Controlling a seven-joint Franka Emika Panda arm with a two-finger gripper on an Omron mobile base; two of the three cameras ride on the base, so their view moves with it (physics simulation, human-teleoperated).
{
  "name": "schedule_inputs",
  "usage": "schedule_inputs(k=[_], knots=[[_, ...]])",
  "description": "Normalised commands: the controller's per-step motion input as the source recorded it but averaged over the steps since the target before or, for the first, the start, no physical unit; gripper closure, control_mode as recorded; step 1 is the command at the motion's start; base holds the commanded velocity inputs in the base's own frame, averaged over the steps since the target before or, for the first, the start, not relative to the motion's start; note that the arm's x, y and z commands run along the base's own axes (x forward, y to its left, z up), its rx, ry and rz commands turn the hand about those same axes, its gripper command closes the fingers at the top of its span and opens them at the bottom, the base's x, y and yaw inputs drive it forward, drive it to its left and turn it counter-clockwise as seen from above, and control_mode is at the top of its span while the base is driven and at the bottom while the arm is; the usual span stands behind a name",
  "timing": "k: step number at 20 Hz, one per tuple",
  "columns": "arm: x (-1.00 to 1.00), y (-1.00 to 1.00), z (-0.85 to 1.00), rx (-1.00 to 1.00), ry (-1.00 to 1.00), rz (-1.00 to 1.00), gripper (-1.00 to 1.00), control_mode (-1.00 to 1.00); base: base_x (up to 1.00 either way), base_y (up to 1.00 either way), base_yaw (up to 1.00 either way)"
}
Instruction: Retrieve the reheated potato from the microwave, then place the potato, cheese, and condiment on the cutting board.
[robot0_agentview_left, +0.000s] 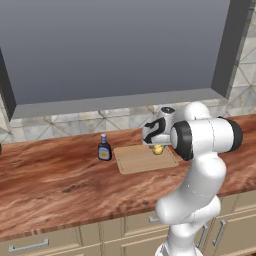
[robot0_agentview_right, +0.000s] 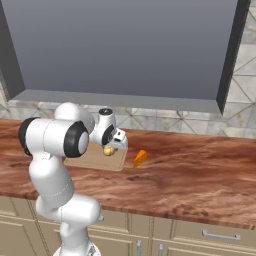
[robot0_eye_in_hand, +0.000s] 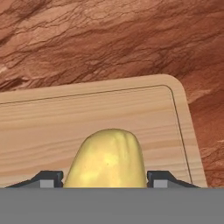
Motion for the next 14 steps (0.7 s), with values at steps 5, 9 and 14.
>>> schedule_inputs(k=[5,9,14], knots=[[-0.03,0.00,-0.17,0.00,0.00,0.00,-1.00,-1.00,0.00,0.00,0.00],[-0.07,0.00,-0.04,0.00,0.00,0.00,-1.00,-1.00,0.00,0.00,0.00],[-0.03,0.00,0.07,0.00,-0.04,0.00,-1.00,-1.00,0.00,0.00,0.00]])
